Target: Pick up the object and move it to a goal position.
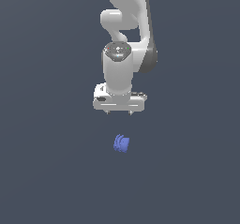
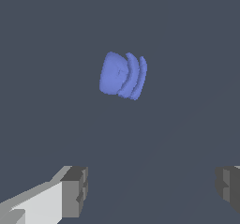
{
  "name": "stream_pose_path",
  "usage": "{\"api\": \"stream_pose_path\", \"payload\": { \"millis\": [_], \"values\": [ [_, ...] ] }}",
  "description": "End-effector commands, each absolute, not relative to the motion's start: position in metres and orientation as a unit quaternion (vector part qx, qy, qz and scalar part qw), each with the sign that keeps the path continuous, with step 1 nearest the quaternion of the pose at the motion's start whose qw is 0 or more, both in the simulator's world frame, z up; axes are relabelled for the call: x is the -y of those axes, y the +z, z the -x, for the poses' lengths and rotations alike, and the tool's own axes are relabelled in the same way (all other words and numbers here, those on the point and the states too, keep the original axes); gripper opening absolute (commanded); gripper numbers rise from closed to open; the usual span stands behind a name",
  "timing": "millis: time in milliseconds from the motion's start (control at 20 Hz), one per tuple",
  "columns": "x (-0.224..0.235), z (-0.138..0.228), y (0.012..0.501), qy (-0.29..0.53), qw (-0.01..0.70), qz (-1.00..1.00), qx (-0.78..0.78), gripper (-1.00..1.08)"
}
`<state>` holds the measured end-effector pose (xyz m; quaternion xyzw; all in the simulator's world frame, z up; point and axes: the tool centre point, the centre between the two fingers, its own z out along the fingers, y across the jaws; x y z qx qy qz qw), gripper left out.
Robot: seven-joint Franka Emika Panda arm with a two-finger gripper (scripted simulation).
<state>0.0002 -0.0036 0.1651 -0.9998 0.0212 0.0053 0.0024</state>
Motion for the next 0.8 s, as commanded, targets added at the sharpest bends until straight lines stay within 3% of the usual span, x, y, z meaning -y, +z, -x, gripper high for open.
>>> {"api": "stream_pose_path", "payload": {
  "millis": [0,750],
  "values": [
    [0.004,0.000,0.165,0.005,0.002,1.000,-0.021,1.00],
    [-0.014,-0.006,0.169,0.003,0.012,1.000,-0.010,1.00]
  ]
}}
